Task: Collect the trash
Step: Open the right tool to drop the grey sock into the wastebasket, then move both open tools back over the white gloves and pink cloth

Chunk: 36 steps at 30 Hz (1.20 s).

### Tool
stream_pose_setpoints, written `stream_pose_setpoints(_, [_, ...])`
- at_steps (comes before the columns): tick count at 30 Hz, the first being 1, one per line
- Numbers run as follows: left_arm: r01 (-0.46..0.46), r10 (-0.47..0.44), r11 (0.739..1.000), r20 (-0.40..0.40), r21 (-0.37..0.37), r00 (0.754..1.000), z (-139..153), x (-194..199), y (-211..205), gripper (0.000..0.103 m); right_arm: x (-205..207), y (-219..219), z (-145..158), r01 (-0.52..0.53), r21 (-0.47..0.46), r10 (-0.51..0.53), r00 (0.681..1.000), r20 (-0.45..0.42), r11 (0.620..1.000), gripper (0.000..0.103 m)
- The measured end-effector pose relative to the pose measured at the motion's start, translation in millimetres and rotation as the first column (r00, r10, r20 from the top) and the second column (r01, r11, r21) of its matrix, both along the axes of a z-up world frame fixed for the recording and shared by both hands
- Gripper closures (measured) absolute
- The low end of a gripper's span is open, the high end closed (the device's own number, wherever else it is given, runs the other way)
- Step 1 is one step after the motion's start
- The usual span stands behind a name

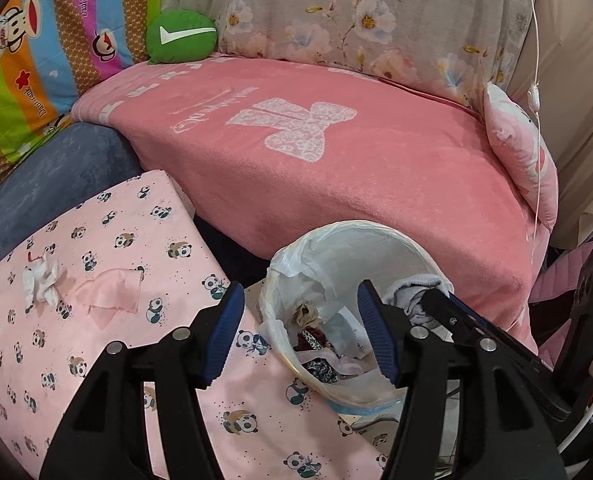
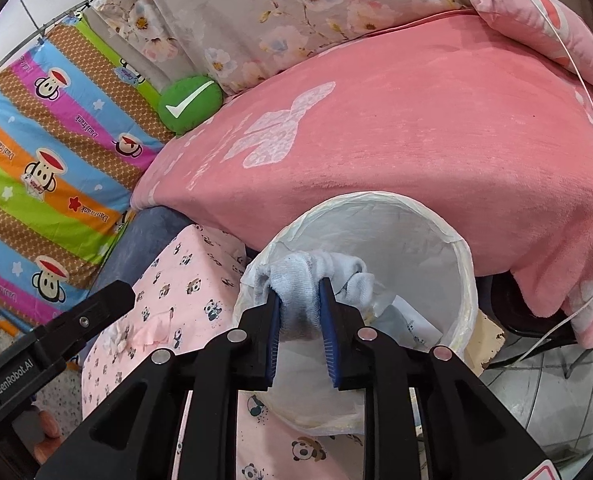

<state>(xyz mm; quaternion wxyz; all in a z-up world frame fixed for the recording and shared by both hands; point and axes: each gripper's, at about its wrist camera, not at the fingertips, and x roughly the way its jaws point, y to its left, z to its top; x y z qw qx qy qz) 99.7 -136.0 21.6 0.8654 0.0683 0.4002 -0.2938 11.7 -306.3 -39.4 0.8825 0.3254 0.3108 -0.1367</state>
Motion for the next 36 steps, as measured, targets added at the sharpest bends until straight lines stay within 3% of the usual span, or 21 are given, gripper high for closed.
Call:
stream_pose_setpoints(5, [-0.034,0.034,0.999,-0.006,0.005,0.999,-2.8,4.4,12.4,0.047,6.3,11.5,4.9,-0.011,-0.028,0.011,1.000,-0.002,1.000,0.068])
stream_pose_setpoints(23, [-0.133,0.133,0.991,-0.013,-0.005,0.991,-7.4,4.5,66.4,0.047,11.8,69.0,22.5,-0.125,-0.137,0.121,0.992,-0.043,0.983,0.067])
stream_pose_setpoints(36, [-0.210,0.209,0.978,-0.045,-0.017,0.977,-16.4,4.8,114.3,0.047,18.3,122.9,19.4,-0.218,-0.156,0.208,0.975,-0.078,0.963,0.061])
